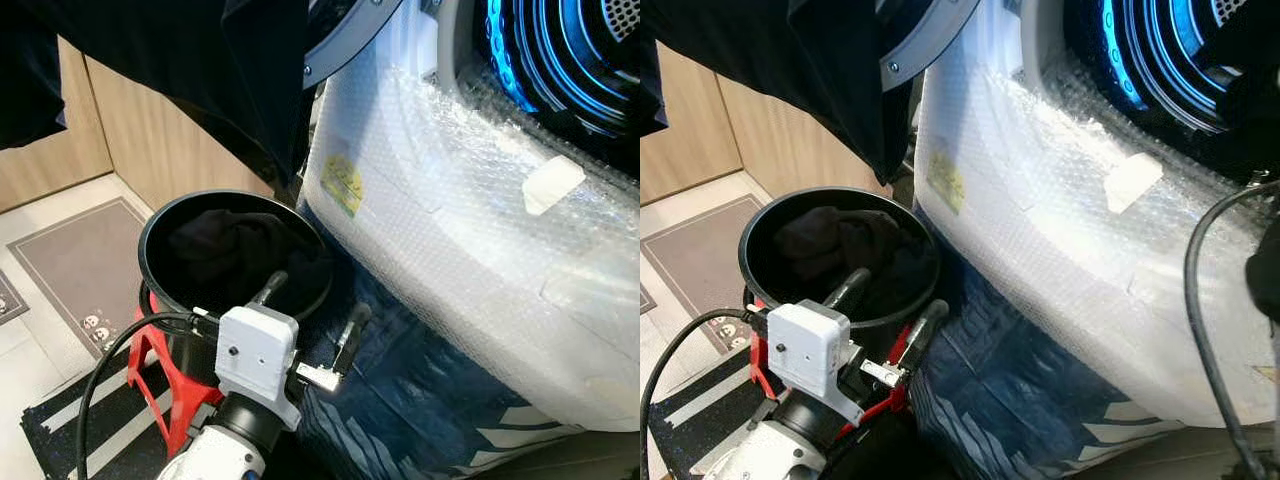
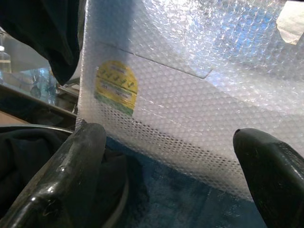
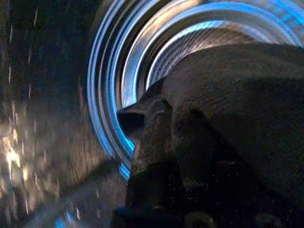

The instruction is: Clothes washing

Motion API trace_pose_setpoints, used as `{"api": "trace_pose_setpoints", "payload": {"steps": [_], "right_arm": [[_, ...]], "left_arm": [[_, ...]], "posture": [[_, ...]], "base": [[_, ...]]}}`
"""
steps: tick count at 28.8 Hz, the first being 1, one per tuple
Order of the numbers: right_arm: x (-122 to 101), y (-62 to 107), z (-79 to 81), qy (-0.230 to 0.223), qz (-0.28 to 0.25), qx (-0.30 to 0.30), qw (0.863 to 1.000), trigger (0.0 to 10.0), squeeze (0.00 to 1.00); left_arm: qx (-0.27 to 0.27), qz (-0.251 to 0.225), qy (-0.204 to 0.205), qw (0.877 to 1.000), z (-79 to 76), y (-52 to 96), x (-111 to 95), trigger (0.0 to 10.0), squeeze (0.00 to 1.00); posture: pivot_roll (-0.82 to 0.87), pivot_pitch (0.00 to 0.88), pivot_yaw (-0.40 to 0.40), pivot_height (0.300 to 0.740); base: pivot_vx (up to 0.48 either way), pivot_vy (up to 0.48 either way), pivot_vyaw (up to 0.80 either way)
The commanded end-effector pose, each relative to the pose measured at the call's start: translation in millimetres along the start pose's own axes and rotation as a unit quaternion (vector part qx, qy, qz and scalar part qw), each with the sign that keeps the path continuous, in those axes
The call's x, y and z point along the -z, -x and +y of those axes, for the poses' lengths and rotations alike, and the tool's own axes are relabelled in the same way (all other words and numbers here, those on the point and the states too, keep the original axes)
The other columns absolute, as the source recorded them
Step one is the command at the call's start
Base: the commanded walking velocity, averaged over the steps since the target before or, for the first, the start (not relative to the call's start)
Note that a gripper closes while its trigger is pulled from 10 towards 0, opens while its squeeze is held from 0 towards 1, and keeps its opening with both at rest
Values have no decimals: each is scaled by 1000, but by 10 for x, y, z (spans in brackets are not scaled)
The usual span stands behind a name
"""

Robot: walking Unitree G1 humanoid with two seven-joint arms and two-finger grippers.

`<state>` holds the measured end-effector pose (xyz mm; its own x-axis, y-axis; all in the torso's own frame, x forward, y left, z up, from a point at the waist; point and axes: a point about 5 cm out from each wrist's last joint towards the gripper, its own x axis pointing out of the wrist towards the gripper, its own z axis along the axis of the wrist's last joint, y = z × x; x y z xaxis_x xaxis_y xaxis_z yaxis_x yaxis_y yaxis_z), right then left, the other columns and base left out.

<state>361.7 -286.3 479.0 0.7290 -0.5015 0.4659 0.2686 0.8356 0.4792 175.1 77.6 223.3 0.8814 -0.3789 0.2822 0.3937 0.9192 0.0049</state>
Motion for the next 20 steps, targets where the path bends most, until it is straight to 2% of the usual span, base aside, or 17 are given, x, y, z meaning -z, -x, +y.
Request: {"api": "trace_pose_setpoints", "payload": {"steps": [1, 2, 3, 5, 10, 11, 12, 13, 15, 17, 20], "right_arm": [[6, -8, -35, 30, 8, -8, 999, 10000, 0], [115, 7, -6, 63, 35, -25, 997, 10000, 0], [115, 7, -6, 63, 35, -25, 997, 10000, 0], [328, 50, 50, 105, 91, -63, 988, 10000, 0], [460, 88, 90, 131, 133, -113, 976, 10000, 0], [471, 91, 84, 126, 139, -112, 976, 10000, 580], [478, 93, 80, 120, 143, -111, 976, 10000, 580], [493, 95, 67, 130, 149, -112, 974, 10000, 1000], [502, 94, 20, 149, 159, -122, 968, 10000, 1000], [504, 94, -9, 149, 166, -126, 967, 10000, 1000], [564, 100, -95, 189, 167, -121, 960, 10000, 1000]], "left_arm": [[7, -11, 7, 1000, -39, 23, -73, 10000, 0], [8, -10, 7, 1000, -37, 22, -71, 10000, 0], [8, -10, 7, 1000, -37, 22, -71, 10000, 0], [13, -10, 9, 1000, -48, 14, -71, 10000, 0], [14, -9, 6, 1000, -42, -4, -70, 10000, 0], [14, -9, 6, 1000, -39, -8, -70, 10000, 0], [14, -9, 6, 1000, -36, -8, -68, 10000, 0], [14, -10, 5, 1000, -34, -6, -68, 10000, 0], [17, -10, 3, 1000, -30, -18, -64, 10000, 0], [19, -11, 5, 1000, -27, -28, -62, 10000, 0], [22, -11, 1, 1000, -17, -48, -54, 10000, 0]], "posture": [[89, 227, -270, 740], [85, 227, -270, 740], [85, 227, -270, 740], [80, 224, -265, 740], [74, 221, -262, 740], [74, 219, -261, 740], [73, 217, -260, 740], [69, 213, -259, 740], [66, 210, -256, 740], [62, 205, -252, 740], [55, 199, -247, 740]], "base": [[0, 0, 0], [0, 0, 0], [0, 0, 0], [0, 0, 0], [0, 0, 0], [0, 0, 0], [0, 0, 0], [0, 0, 0], [0, 0, 0], [0, 0, 0], [0, 0, 0]]}}
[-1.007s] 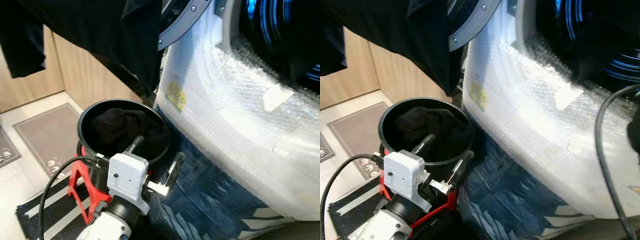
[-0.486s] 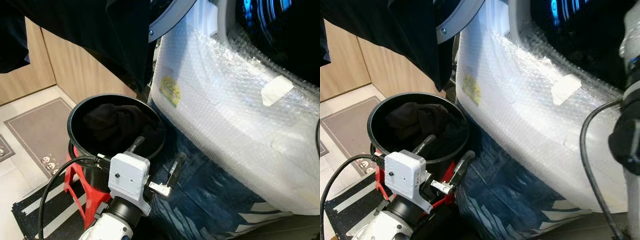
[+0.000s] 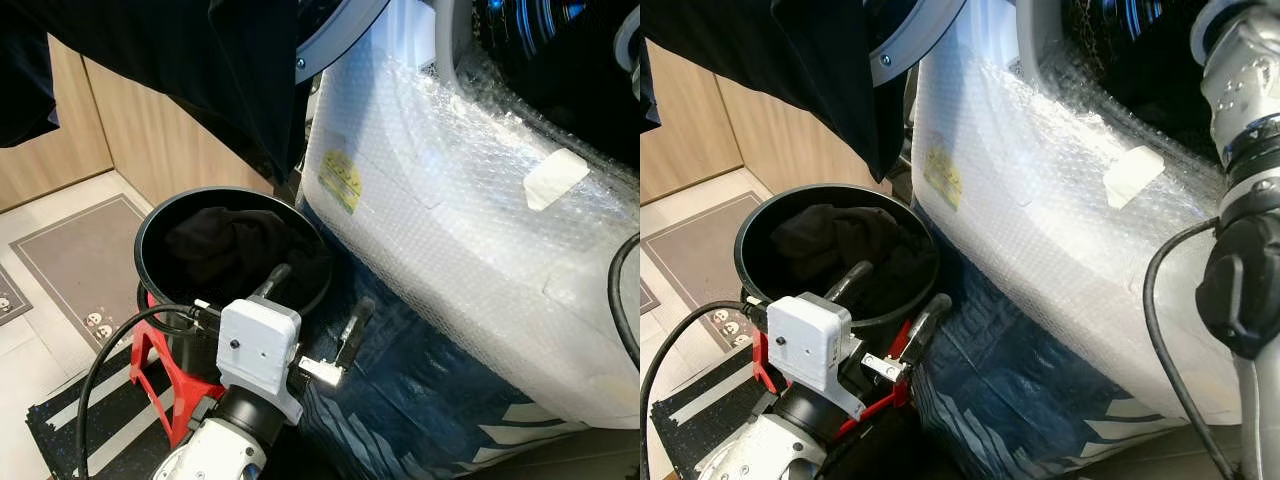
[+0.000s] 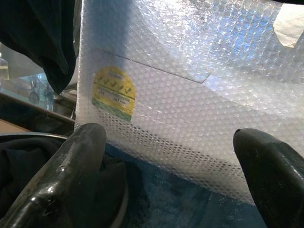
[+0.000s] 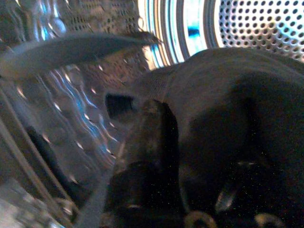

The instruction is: Clothes washing

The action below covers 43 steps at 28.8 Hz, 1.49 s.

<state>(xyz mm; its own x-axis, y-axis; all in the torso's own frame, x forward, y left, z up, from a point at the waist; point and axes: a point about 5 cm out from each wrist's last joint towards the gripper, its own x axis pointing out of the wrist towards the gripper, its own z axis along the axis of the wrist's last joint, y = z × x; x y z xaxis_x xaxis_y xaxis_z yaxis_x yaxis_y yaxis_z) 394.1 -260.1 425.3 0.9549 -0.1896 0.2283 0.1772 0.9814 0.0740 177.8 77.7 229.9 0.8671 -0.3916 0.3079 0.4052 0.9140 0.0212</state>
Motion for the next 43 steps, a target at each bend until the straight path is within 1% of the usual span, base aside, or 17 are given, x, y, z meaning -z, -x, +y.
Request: {"api": "trace_pose_setpoints", "payload": {"steps": [1, 2, 3, 4, 6, 12, 14, 17, 23, 25, 27, 28, 31, 33, 36, 37, 43], "right_arm": [[-45, 27, -172, 16, -5, 23, 1000, 10000, 1000], [-11, 26, -180, 21, 1, 24, 999, 10000, 1000], [75, 25, -193, 48, 11, 21, 999, 10000, 1000], [104, 24, -194, 58, 15, 17, 998, 10000, 1000], [178, 26, -202, 76, 26, 11, 997, 10000, 1000], [249, 31, -197, 78, 37, 4, 996, 10000, 1000], [358, 42, -187, 70, 61, 0, 996, 10000, 1000], [412, 53, -173, 66, 71, -4, 995, 10000, 1000], [415, 117, -100, 61, 72, -17, 995, 10000, 1000], [395, 191, -77, 51, 57, -7, 997, 10000, 1000], [376, 221, -65, 40, 47, 1, 998, 10000, 1000], [355, 272, -34, 33, 32, 17, 999, 10000, 1000], [309, 354, 0, 46, 2, 28, 999, 10000, 1000], [292, 387, 5, 48, -1, 30, 998, 10000, 1000], [292, 397, 15, 49, 1, 24, 998, 10000, 1000], [286, 424, 10, 44, 13, 22, 999, 10000, 1000], [176, 529, 8, 64, 9, -5, 998, 10000, 1000]], "left_arm": [[13, 3, 7, 1000, -29, -7, 2, 10000, 0], [14, 3, 7, 1000, -27, -14, 4, 10000, 0], [15, 2, 10, 1000, -16, -28, 3, 10000, 0], [15, 0, 13, 1000, -12, -32, 1, 10000, 0], [18, 0, 4, 1000, -5, -42, 1, 10000, 0], [24, 1, 3, 1000, 5, -49, 9, 10000, 0], [27, -1, 1, 1000, 27, -81, 12, 10000, 0], [31, -2, -1, 1000, 37, -103, 20, 10000, 0], [40, -7, -1, 999, 47, -148, 27, 10000, 0], [46, -10, -1, 999, 58, -179, 30, 10000, 0], [48, -12, -1, 999, 61, -189, 31, 10000, 0], [50, -13, -1, 999, 62, -202, 34, 10000, 0], [56, -15, -2, 998, 60, -219, 36, 10000, 0], [58, -17, -2, 998, 63, -235, 37, 10000, 0], [59, -18, -2, 998, 69, -244, 40, 10000, 0], [64, -21, -2, 998, 68, -261, 41, 10000, 0], [75, -29, -2, 997, 72, -309, 48, 10000, 0]], "posture": [[55, 199, -247, 740], [55, 199, -247, 740], [49, 195, -240, 740], [49, 195, -240, 740], [45, 195, -235, 740], [36, 192, -227, 740], [28, 183, -218, 740], [20, 175, -211, 740], [3, 157, -200, 740], [-5, 146, -193, 740], [-11, 140, -189, 740], [-15, 134, -186, 740], [-18, 130, -184, 740], [-26, 118, -176, 740], [-30, 114, -174, 740], [-37, 101, -170, 740], [-55, 67, -168, 740]], "base": [[0, 0, 0], [0, 0, 0], [0, 0, 0], [0, 0, 0], [0, 0, 0], [0, 0, 0], [0, 0, 0], [0, 0, 0], [0, 0, 0], [0, 0, 0], [0, 0, 0], [0, 0, 0], [0, 0, 0], [0, 0, 0], [0, 0, 0], [0, 0, 0], [0, 0, 0]]}}
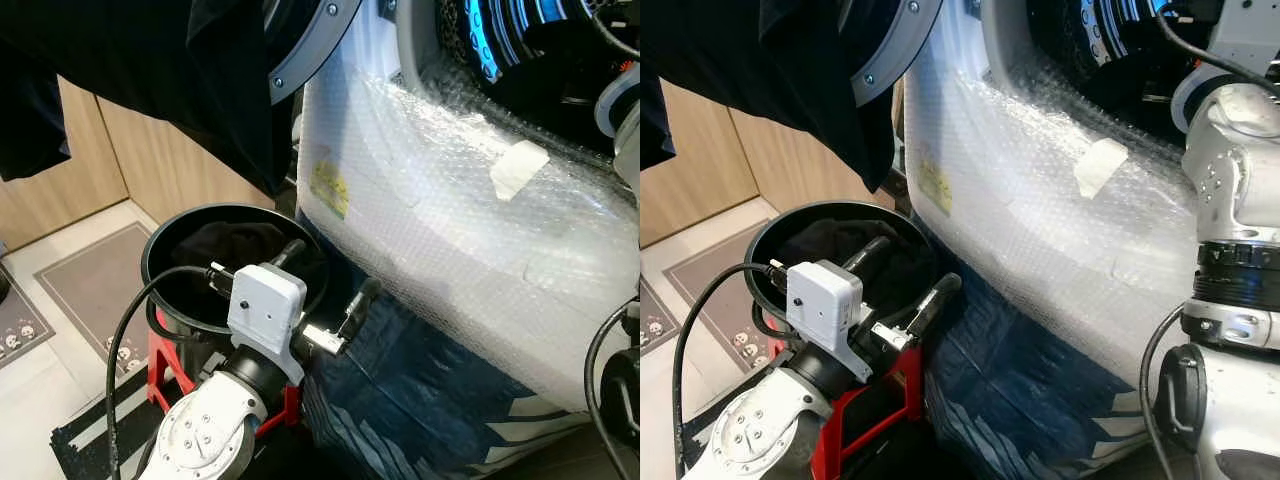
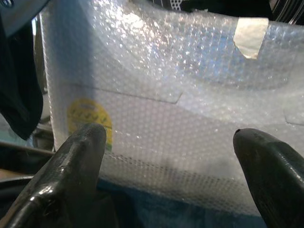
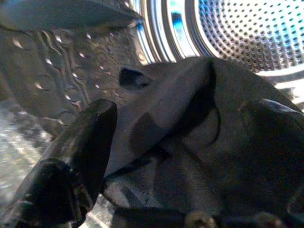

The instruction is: Clothes washing

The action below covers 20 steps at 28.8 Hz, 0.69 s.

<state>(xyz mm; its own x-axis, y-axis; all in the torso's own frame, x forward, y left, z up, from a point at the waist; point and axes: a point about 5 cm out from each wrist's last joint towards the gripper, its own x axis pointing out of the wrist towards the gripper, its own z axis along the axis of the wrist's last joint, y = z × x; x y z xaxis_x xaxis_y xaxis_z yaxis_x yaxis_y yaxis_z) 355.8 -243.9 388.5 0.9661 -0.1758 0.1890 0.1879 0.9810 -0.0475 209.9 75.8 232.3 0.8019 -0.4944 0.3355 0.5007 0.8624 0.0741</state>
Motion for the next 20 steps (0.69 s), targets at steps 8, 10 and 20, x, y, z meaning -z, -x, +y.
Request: {"api": "trace_pose_setpoints", "payload": {"steps": [8, 10, 20], "right_arm": [[-95, 238, -5, -10, -23, -66, 998, 10000, 1000], [-75, 285, 6, -41, -39, -92, 994, 10000, 282], [391, 525, 144, -169, -93, -242, 951, 10000, 0]], "left_arm": [[23, -25, -3, 999, 9, -107, -14, 10000, 0], [26, -24, -8, 999, 36, -130, 0, 10000, 0], [4, 4, -41, 999, 290, -216, 99, 10000, 0]], "posture": [[-66, 34, -158, 740], [-71, 20, -145, 740], [-49, 0, -112, 740]], "base": [[0, 0, 0], [0, 0, 0], [0, 0, 0]]}}
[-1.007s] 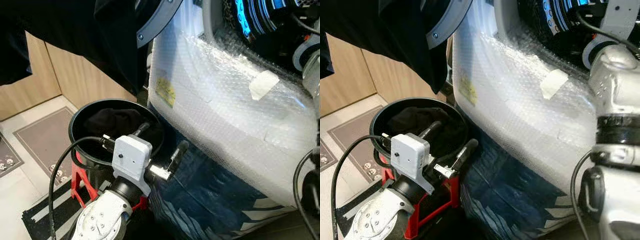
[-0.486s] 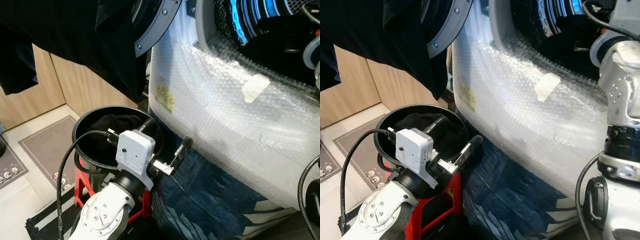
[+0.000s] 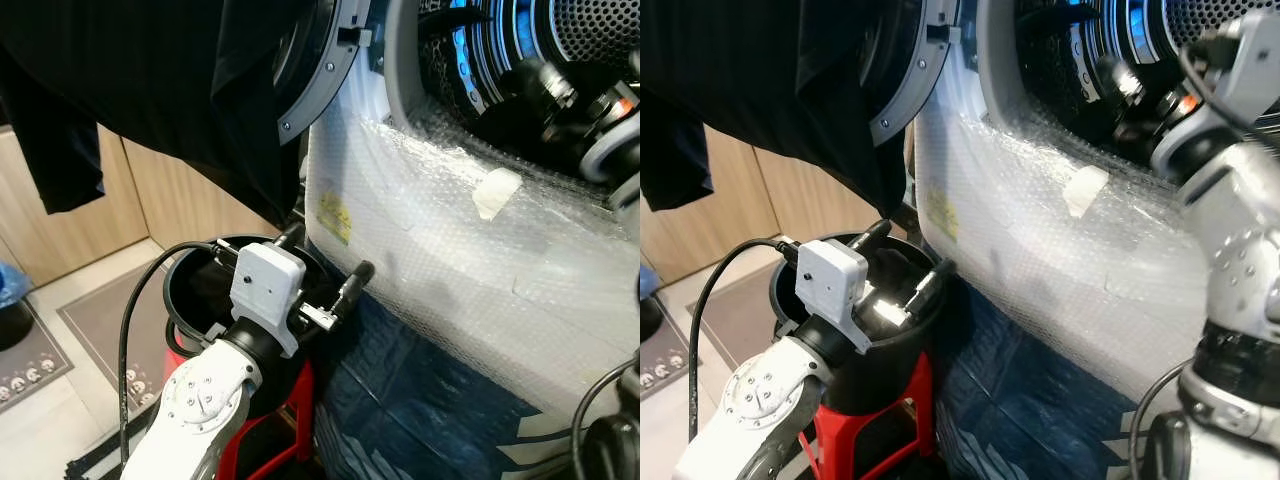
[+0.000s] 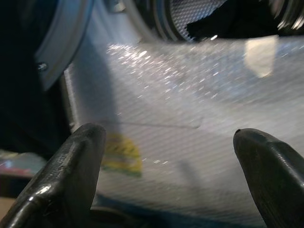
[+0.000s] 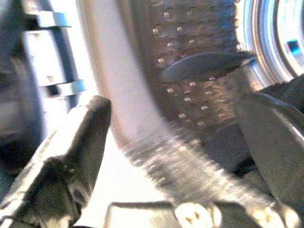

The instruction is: Clothes washing

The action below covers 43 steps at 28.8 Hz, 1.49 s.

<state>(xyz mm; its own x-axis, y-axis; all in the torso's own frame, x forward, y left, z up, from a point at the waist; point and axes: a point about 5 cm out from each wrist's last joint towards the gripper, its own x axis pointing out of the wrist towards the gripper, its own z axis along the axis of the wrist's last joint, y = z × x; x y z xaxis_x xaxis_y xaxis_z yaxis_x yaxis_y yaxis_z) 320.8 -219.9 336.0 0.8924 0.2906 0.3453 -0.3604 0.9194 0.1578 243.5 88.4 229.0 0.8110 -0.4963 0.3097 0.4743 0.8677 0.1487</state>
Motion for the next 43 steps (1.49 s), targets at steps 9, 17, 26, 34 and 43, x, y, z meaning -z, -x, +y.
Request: {"api": "trace_pose_setpoints", "payload": {"steps": [9, 17, 26, 34, 43], "right_arm": [[276, 243, -21, -117, -60, -75, 988, 10000, 0], [654, 479, 21, -179, -13, -187, 966, 10000, 0], [1205, 859, 181, -193, 128, -298, 926, 10000, 0], [1420, 1106, 194, -188, 182, -301, 917, 10000, 0], [1586, 1164, 249, -128, 227, -269, 927, 10000, 0]], "left_arm": [[-10, 3, -26, 1000, 190, -21, 27, 10000, 0], [-25, 23, -26, 999, 344, -36, 158, 10000, 0], [-57, 74, 6, 996, 504, 35, 485, 10000, 0], [-71, 111, 24, 991, 509, 156, 737, 10000, 0], [-104, 157, 47, 981, 662, 228, 1021, 10000, 0]], "posture": [[-16, 0, -86, 740], [-5, 0, -52, 740], [-1, 0, -38, 740], [-5, 0, -29, 740], [-29, 0, -17, 740]], "base": [[0, 0, 0], [0, 0, 0], [0, 0, 0], [0, 0, 0], [0, 0, 0]]}}
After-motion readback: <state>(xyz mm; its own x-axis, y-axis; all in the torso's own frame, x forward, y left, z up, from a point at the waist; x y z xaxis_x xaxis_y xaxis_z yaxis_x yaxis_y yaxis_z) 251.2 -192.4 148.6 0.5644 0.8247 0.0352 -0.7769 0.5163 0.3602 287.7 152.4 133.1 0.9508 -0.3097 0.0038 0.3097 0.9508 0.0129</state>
